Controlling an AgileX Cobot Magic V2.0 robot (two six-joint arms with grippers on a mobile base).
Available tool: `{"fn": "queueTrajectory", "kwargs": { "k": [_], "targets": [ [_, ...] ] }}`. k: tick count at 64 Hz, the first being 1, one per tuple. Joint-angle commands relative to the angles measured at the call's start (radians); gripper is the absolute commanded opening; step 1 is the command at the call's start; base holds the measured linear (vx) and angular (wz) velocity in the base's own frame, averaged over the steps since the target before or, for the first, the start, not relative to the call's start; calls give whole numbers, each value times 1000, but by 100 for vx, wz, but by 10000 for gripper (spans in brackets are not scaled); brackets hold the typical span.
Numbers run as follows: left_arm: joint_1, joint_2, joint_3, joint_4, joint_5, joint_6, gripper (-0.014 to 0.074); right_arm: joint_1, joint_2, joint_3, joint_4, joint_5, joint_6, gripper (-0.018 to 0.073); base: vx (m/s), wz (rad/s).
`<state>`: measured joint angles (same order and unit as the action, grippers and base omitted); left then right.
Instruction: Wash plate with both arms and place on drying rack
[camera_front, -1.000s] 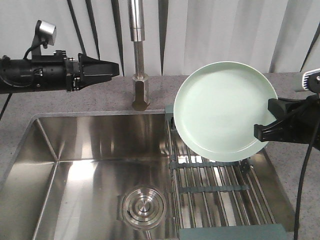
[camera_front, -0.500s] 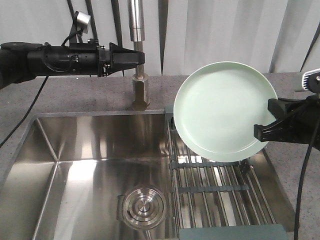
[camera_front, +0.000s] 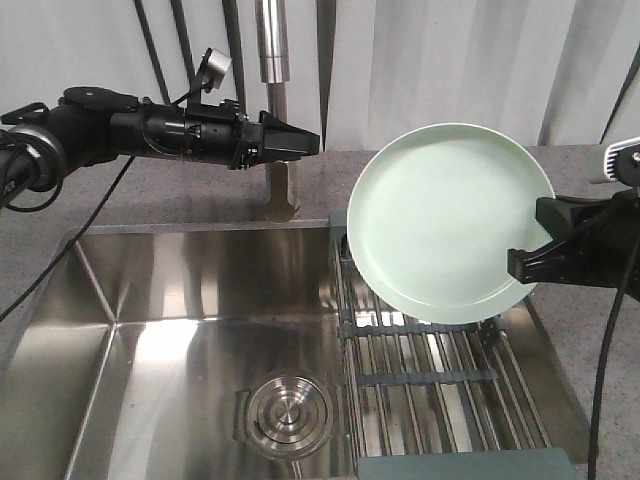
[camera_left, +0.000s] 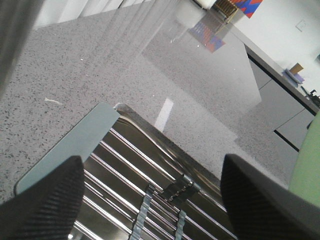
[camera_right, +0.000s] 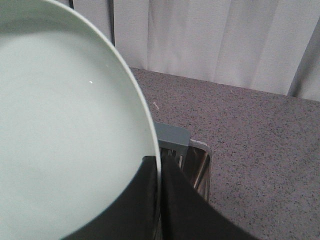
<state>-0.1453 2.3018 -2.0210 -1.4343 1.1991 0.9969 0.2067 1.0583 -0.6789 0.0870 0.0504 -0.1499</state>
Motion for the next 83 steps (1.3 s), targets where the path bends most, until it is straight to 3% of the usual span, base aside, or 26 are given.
{"fn": "queueTrajectory", "kwargs": {
  "k": [1, 20, 43, 69, 83],
  "targets": [
    [-5, -57, -36, -64, 44, -8, 536, -5, -19, -28, 0, -80, 0, -10, 0, 0],
    [-5, -57, -34, 18, 54, -72, 536, -5, -19, -28, 0, -80, 0, -10, 0, 0],
    [-6, -100, -29, 23, 54, -92, 536, -5, -19, -28, 0, -80, 0, -10, 0, 0],
    [-34, -151, -29, 186, 54, -191, 536, -5, -19, -28, 0, -80, 0, -10, 0, 0],
    [-54, -192, 60, 207, 54, -167, 536, -5, -19, -28, 0, -80, 0, -10, 0, 0]
  ]
}}
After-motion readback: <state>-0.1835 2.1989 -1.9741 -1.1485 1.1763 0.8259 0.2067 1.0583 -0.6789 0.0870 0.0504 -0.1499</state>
